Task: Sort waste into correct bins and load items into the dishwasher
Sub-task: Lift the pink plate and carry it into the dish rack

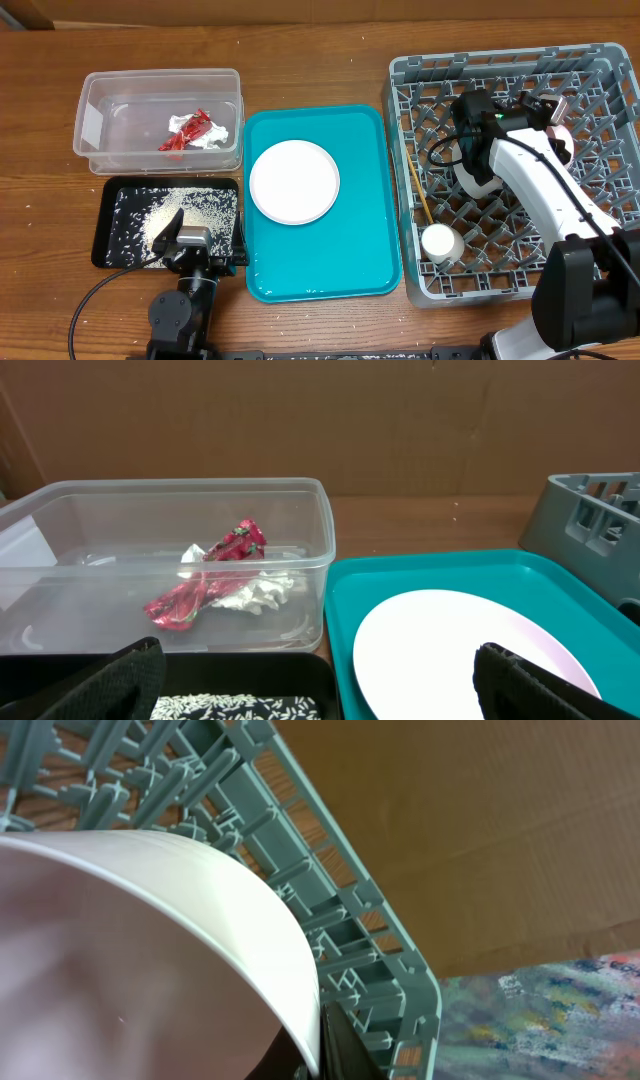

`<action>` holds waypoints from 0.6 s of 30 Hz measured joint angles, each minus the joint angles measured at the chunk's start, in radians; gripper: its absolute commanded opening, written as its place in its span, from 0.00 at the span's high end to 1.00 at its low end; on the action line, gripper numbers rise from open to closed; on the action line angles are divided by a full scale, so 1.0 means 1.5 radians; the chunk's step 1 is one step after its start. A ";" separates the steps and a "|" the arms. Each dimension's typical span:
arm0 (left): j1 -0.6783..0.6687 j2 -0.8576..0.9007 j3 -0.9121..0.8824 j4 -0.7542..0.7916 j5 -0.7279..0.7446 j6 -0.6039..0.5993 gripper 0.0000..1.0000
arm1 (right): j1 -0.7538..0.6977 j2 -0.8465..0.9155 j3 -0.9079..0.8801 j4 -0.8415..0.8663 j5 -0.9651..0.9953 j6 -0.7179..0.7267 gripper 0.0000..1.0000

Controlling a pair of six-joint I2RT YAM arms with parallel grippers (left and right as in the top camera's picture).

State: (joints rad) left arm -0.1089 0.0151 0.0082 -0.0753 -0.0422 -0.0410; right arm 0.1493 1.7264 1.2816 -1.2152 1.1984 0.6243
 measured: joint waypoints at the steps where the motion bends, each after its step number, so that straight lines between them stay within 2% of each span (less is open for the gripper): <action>1: 0.000 0.000 0.000 0.000 0.000 0.000 0.00 | -0.002 0.000 0.000 0.003 0.003 0.000 0.96; 10: 0.000 0.000 0.000 0.000 0.000 0.000 0.00 | -0.054 0.000 0.000 0.015 0.006 -0.003 0.96; 18: 0.000 0.000 0.000 0.000 0.000 0.000 0.00 | -0.049 0.001 -0.012 0.017 -0.020 0.000 0.96</action>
State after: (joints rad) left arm -0.1089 0.0151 0.0082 -0.0753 -0.0422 -0.0410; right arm 0.0753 1.7271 1.2636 -1.1892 1.1683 0.6247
